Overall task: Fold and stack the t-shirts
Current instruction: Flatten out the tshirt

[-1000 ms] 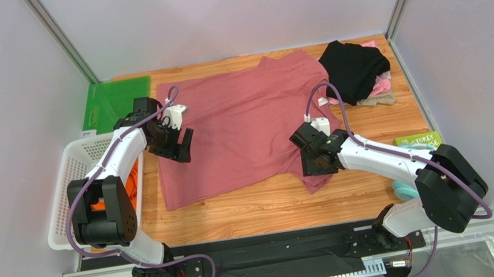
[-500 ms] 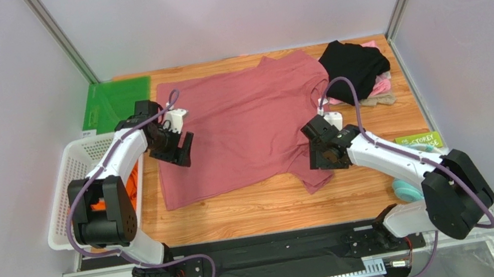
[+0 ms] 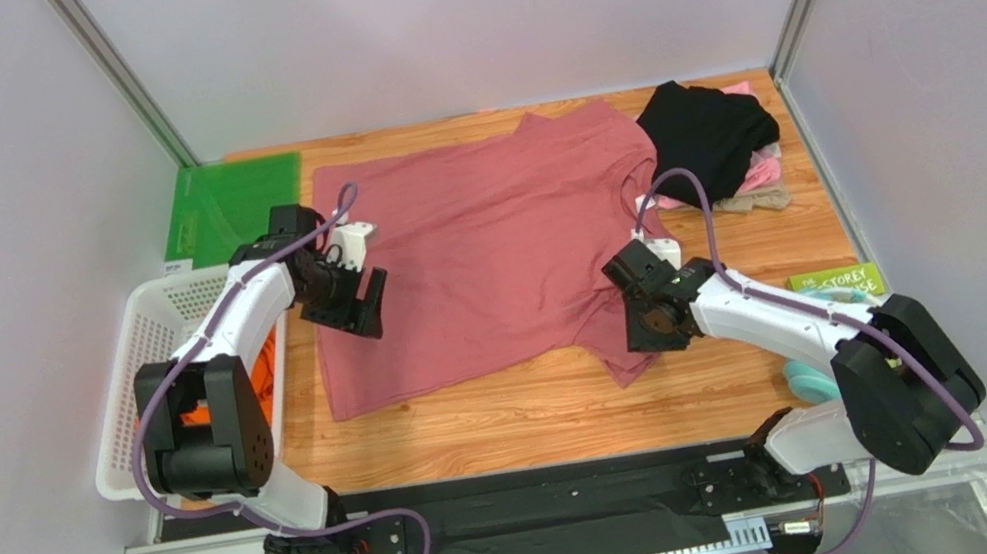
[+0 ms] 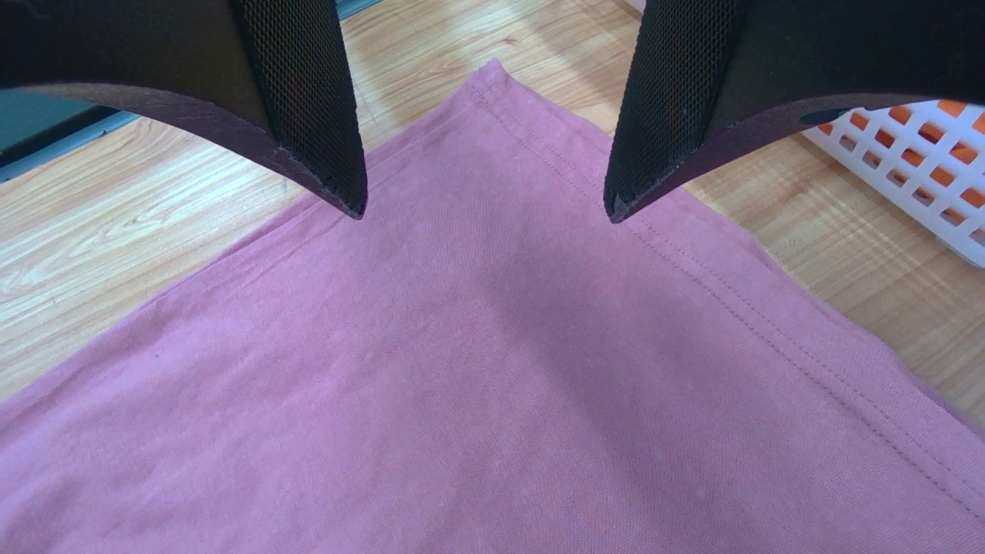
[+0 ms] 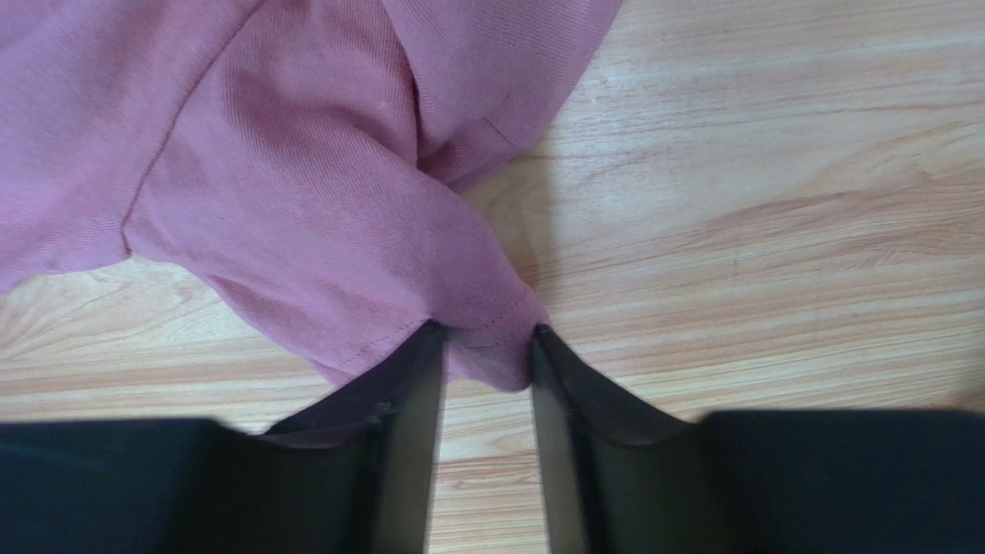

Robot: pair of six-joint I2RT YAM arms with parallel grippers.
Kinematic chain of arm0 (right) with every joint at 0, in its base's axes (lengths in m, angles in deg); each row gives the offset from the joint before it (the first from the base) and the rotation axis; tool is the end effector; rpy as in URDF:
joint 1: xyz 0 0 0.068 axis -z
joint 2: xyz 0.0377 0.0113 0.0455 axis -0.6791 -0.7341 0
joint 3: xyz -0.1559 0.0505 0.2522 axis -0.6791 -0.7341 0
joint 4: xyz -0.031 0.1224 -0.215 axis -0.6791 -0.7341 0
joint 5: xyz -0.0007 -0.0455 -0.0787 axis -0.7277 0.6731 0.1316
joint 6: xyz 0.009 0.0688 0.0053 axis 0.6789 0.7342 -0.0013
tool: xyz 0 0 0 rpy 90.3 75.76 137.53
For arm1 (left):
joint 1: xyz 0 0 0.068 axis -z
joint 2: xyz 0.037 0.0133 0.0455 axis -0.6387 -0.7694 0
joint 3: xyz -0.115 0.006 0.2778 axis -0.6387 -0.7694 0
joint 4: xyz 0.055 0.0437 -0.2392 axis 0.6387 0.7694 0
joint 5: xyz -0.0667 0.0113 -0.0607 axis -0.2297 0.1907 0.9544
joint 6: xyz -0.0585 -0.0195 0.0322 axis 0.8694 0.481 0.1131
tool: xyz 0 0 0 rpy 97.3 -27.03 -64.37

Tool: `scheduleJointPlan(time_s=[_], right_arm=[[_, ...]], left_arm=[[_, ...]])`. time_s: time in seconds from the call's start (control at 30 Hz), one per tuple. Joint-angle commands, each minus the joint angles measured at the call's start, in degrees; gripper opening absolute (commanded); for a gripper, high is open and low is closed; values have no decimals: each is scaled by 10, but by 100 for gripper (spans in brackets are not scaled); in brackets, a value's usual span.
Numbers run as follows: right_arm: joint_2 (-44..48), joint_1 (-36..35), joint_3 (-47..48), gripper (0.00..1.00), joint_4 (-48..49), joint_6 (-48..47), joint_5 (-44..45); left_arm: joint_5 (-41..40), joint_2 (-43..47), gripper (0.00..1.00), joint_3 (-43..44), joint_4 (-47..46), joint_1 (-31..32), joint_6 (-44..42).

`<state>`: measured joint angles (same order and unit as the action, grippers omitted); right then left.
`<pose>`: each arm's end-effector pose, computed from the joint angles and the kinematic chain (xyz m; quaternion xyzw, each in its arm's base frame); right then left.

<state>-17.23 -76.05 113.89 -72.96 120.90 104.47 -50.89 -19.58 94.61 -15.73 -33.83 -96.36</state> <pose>0.1869 0.1058 0.1945 0.0546 0.9808 -0.0214 0.1861 0.2975 -0.0472 0.2365 0.2199 0.9521 -0.1282 0.1696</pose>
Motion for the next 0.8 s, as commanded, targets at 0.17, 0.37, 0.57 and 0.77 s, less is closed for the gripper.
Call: scheduleJointPlan(time_s=[0.17, 0.37, 0.57, 0.77], right_arm=[[17, -2, 14, 0, 10, -5, -30], [66, -38, 20, 0, -46, 9, -88], [95, -140, 12, 6, -67, 56, -167], [68, -166, 32, 76, -93, 54, -160]], left_arm=[[8, 12, 79, -5, 1, 1, 9], [11, -4, 77, 2, -1, 1, 10], [7, -13, 77, 23, 5, 1, 4], [11, -16, 76, 34, 8, 1, 4]])
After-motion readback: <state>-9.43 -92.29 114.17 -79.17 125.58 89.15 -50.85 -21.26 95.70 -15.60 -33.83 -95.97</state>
